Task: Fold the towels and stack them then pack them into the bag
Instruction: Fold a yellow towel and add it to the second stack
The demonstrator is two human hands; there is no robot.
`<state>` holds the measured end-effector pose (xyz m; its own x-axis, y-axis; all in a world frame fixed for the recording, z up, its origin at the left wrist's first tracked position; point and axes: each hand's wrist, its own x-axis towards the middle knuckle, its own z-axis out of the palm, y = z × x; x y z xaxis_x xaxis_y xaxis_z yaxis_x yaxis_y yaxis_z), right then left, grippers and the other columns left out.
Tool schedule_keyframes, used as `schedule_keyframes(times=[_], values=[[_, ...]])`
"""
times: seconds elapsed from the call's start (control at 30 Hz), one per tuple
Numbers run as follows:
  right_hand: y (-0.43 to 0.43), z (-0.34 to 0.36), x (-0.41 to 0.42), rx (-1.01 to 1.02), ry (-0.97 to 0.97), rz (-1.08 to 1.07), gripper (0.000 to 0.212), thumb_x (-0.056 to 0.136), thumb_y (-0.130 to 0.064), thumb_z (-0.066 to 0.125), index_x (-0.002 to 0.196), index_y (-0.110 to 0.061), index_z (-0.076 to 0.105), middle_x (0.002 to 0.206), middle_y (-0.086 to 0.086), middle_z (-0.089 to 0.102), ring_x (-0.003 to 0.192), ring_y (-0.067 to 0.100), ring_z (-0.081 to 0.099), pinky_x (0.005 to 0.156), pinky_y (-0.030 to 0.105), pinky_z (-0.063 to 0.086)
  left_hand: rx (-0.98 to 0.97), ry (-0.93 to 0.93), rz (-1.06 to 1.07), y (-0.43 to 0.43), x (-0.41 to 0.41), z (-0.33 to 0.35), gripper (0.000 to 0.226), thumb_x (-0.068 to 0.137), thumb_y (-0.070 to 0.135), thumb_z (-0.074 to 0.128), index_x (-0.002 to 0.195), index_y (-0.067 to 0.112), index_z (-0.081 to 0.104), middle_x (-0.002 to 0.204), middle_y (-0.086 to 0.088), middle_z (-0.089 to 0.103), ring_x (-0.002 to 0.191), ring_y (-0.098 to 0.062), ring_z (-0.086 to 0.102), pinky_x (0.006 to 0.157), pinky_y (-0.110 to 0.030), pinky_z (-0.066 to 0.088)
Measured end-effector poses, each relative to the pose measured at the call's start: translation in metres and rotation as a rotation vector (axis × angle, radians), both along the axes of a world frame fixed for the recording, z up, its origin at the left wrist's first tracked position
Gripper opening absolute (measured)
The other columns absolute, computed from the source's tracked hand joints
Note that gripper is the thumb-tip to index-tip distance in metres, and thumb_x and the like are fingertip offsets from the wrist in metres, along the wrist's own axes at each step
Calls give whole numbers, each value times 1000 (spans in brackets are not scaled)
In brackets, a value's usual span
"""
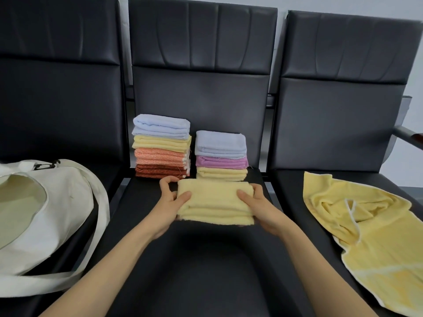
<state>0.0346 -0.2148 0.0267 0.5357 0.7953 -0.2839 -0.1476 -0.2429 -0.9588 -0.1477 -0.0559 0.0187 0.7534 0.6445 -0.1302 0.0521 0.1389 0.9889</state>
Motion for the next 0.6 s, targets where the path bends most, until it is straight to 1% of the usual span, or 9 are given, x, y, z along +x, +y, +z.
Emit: schedule_keyframes(times=[0.07, 0.13, 0.2, 0.27, 0.3, 0.37, 0.47, 0.53, 0.6], values=[[-1, -2, 2, -9, 88, 0, 53, 95, -30, 57, 135, -35, 21, 128, -3, 47, 109, 23, 60, 70, 38, 59, -23, 15, -59, -2, 2, -5, 19, 99, 18, 51, 111, 30, 42, 107, -9, 62, 82, -15, 61, 70, -34, 50], [-5, -3, 7, 34, 137, 2, 60, 95, -19, 58, 134, -41, 18, 129, -3, 48, 109, 23, 61, 75, 38, 59, -108, 6, -143, -2, 3, -6, 19, 96, 12, 54, 112, 21, 49, 106, -8, 61, 87, -17, 61, 73, -34, 48], [-9, 0, 13, 94, 161, 22, 64, 94, -8, 58, 133, -43, 20, 129, 1, 51, 109, 24, 62, 76, 38, 58, -144, -13, -185, 1, 5, -5, 21, 92, 3, 57, 107, 17, 56, 109, -6, 61, 92, -19, 61, 76, -33, 48], [-11, 3, 19, 131, 174, 47, 67, 91, -4, 59, 134, -42, 24, 129, 5, 54, 110, 25, 61, 76, 40, 58, -172, -37, -166, 5, 8, -5, 21, 90, -1, 57, 103, 16, 59, 110, -5, 62, 94, -18, 62, 77, -31, 50], [-11, 4, 20, 141, 173, 59, 66, 91, -5, 60, 134, -42, 26, 130, 5, 55, 112, 27, 61, 77, 41, 58, -197, -49, -143, 7, 10, -4, 20, 91, -1, 56, 102, 15, 60, 109, -5, 63, 92, -18, 62, 76, -30, 51], [-9, 5, 21, 143, 157, 96, 59, 92, -13, 60, 135, -42, 31, 132, 4, 53, 115, 28, 60, 79, 45, 57, -234, -45, -107, 10, 15, -2, 20, 93, 0, 53, 104, 14, 63, 104, -5, 65, 88, -16, 63, 74, -29, 53], [-5, -1, 20, 148, 188, 122, 52, 88, -28, 62, 135, -33, 40, 135, 1, 52, 117, 26, 60, 85, 47, 55, -196, 22, -83, 15, 25, 11, 24, 95, 7, 52, 115, 14, 63, 101, -7, 66, 88, -17, 63, 71, -30, 55], [-5, -8, 20, 186, 263, 114, 51, 86, -30, 64, 134, -27, 46, 136, 3, 53, 119, 27, 59, 90, 51, 53, -119, 83, -85, 19, 32, 21, 24, 96, 13, 53, 117, 19, 63, 105, -7, 65, 92, -19, 64, 73, -33, 55], [-6, -13, 21, 224, 314, 138, 48, 87, -24, 67, 132, -22, 50, 135, 6, 54, 120, 29, 58, 92, 52, 51, -60, 143, -97, 22, 39, 31, 23, 95, 16, 56, 116, 22, 62, 112, -6, 66, 100, -22, 65, 77, -36, 56]])
